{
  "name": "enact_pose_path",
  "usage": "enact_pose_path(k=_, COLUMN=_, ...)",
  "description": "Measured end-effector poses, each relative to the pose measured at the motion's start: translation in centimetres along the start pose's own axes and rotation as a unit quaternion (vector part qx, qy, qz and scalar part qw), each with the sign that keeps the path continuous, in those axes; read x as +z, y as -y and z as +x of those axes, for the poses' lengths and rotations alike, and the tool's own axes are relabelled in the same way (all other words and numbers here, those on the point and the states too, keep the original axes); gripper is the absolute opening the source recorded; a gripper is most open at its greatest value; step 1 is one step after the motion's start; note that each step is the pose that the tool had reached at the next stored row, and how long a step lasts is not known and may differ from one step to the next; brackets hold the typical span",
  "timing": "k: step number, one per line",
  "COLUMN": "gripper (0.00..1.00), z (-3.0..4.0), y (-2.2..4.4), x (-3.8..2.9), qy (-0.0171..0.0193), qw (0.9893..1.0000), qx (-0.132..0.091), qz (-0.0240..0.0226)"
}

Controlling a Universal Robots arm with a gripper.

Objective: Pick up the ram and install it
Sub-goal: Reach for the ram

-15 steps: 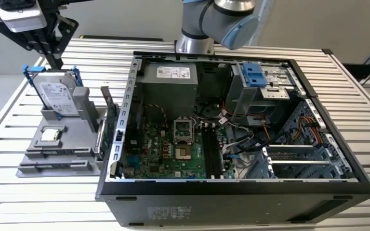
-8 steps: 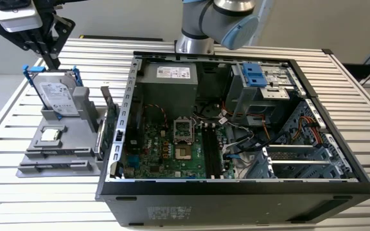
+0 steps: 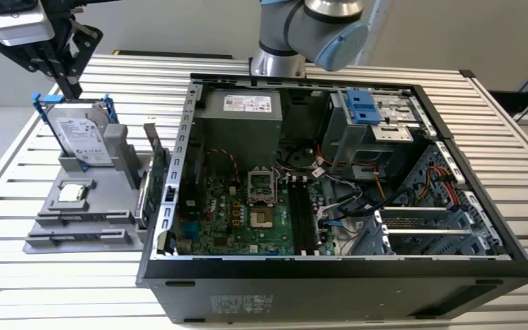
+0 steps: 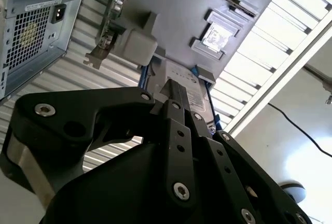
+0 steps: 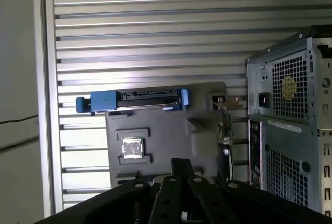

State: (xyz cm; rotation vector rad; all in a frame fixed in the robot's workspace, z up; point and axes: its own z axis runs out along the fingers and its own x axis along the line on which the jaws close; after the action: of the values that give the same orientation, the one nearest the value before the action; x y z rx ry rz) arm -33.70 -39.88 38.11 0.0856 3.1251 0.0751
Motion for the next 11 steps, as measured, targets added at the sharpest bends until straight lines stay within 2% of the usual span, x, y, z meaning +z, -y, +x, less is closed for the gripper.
enact_pose_path(k=11, gripper=0.00, z=0.94, y=0.05, x=0.00, qy=-0.0002, qw=1.0000, qx=-0.004, qz=0.0000)
